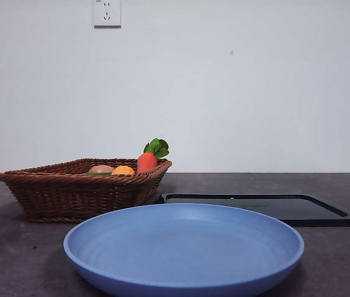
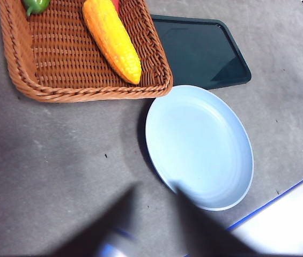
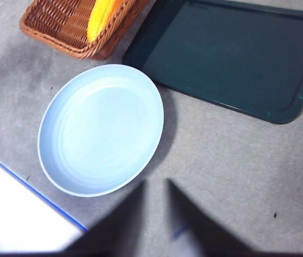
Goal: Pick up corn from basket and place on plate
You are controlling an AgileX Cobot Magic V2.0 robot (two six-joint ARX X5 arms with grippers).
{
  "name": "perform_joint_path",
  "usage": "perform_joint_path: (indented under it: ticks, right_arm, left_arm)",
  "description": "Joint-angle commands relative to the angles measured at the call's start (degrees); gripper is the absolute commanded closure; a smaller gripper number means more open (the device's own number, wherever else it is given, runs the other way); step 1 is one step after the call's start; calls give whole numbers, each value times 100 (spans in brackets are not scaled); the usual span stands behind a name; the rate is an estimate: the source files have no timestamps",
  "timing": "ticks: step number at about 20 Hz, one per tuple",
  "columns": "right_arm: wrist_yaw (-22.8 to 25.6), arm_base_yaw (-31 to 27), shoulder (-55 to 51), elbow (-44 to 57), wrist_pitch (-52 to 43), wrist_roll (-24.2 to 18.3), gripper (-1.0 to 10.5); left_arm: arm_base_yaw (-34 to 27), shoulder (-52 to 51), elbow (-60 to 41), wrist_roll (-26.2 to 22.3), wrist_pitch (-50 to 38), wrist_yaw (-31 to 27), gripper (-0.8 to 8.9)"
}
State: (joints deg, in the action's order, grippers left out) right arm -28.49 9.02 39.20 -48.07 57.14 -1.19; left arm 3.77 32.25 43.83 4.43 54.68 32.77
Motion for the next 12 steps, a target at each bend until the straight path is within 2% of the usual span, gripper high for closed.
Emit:
perform_joint_path:
  ticks: [1,6,12]
  right_arm:
    - [-9,26,92,-79,-66,153,634]
    - [-63,232,614,-79,-240,273,631]
    - [-61,774,2074,-79,-1110,431,631]
  left_arm:
    - [11,35,105,24,-42,2,373]
    - [11,35,105,98,-44,2,357]
    - [11,35,105,98,-44,4,357]
